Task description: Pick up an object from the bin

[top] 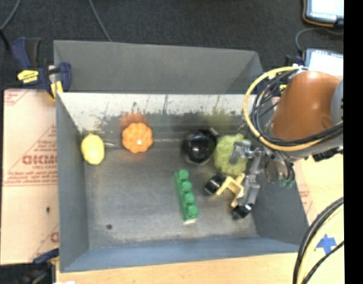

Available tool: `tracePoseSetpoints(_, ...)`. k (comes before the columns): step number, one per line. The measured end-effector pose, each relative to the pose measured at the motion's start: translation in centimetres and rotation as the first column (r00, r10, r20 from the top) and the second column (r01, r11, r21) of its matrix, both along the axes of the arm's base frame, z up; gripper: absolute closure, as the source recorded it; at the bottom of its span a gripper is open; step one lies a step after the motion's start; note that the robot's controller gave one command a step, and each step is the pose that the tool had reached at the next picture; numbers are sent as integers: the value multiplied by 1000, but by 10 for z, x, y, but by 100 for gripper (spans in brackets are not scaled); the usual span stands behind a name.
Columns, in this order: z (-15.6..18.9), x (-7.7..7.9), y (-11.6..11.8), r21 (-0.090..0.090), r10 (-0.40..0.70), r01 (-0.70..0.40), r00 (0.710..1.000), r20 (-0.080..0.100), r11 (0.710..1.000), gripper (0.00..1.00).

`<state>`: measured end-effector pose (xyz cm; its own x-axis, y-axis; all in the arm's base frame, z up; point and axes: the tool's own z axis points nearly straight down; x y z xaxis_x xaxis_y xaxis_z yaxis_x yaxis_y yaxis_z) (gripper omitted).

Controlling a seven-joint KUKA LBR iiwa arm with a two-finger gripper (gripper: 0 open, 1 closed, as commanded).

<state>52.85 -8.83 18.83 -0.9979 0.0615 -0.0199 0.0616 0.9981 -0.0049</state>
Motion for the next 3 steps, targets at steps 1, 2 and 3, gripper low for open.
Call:
tracePoseSetpoints(1,-60,5,5,2,-47,47,999,0,999,0)
tracePoseSetpoints(2,-88,13,-17,-1,-6,6,1000,2,1000,100)
tracePoseSetpoints(3,-88,13,-17,-1,-5,5,1000,2,1000,100)
